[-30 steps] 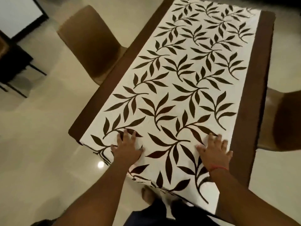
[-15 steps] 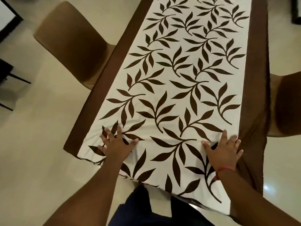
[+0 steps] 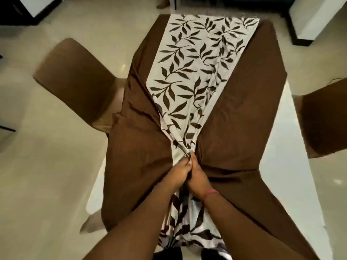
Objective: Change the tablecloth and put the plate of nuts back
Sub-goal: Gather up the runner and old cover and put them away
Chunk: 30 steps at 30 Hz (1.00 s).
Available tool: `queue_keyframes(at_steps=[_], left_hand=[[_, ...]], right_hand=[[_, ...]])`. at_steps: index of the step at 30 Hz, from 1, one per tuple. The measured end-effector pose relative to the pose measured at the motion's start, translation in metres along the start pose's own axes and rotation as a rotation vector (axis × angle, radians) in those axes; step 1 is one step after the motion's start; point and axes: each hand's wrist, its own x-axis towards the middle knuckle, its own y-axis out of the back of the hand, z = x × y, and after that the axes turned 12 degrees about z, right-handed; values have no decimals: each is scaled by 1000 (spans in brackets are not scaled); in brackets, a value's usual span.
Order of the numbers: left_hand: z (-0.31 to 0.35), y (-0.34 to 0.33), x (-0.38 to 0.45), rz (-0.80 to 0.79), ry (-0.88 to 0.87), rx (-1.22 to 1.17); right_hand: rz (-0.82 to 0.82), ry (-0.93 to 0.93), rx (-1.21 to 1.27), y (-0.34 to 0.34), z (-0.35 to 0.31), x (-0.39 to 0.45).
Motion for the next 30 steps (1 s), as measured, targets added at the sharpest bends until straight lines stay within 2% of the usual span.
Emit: queue_keyframes(at_steps=[2, 4, 6, 9, 11, 15, 17, 18, 21, 23, 24, 26, 28, 30], left_hand=[[2, 2, -3, -29, 49, -150], [6, -1, -12, -76, 33, -196], [15, -4, -26, -100, -57, -125], [41, -2, -33, -93, -324, 45], [69, -4, -41, -1, -495, 153], [108, -25, -54, 368, -755, 236], [112, -24, -51, 458, -721, 206], [120, -20, -51, 446, -695, 182], [154, -5, -49, 278, -772, 260], [176, 0, -52, 176, -870, 179], [185, 0, -56, 182, -856, 86], [208, -4, -69, 198, -724, -125], [230, -10, -77, 193, -594, -300], [250, -19, -89, 104, -506, -430]], right_hand=[[85, 29, 71, 1, 0, 0], [123, 17, 15, 13, 1, 2], [172, 32, -62, 30, -3, 4], [229, 182, -241, 66, -23, 17], [257, 297, -295, 98, -44, 18], [352, 487, -373, 134, -84, 11], [360, 528, -427, 146, -95, 5], [337, 573, -438, 157, -104, 2], [220, 799, -439, 189, -136, -10], [220, 879, -392, 201, -147, -18], [259, 891, -331, 205, -147, -19], [373, 831, -155, 212, -136, -21], [502, 662, -94, 214, -118, -21], [545, 479, -43, 209, -102, -19]])
